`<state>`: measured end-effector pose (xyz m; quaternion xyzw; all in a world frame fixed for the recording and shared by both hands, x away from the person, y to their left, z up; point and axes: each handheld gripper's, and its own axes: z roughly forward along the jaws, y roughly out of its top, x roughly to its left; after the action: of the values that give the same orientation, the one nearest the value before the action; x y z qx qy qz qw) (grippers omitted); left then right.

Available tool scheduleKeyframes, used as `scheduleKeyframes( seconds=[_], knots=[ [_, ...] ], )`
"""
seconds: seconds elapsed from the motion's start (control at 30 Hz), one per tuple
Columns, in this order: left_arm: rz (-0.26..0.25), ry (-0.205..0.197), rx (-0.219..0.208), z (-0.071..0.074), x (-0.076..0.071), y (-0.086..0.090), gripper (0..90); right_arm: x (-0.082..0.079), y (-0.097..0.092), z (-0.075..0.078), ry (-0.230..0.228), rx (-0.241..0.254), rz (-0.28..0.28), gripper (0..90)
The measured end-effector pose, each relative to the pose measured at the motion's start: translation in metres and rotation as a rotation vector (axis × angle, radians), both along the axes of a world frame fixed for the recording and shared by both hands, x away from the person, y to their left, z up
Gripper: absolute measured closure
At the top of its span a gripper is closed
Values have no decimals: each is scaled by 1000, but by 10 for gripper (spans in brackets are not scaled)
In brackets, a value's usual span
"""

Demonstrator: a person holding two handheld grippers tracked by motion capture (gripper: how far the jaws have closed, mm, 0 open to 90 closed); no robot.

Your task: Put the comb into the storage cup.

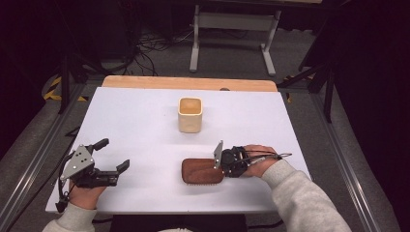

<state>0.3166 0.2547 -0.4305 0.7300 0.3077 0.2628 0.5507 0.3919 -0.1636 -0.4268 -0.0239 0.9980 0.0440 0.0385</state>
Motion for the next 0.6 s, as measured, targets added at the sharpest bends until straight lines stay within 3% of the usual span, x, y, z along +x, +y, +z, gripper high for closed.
scheduleKeyframes(
  seconds=[0.3, 0.6],
  knots=[
    [1, 2, -5, 0, 0, -1, 26, -4, 0, 6, -21, 12, -16, 732],
    [7, 2, -2, -1, 0, -1, 26, -6, -6, 17, -25, 101, -29, 732]
  ],
)
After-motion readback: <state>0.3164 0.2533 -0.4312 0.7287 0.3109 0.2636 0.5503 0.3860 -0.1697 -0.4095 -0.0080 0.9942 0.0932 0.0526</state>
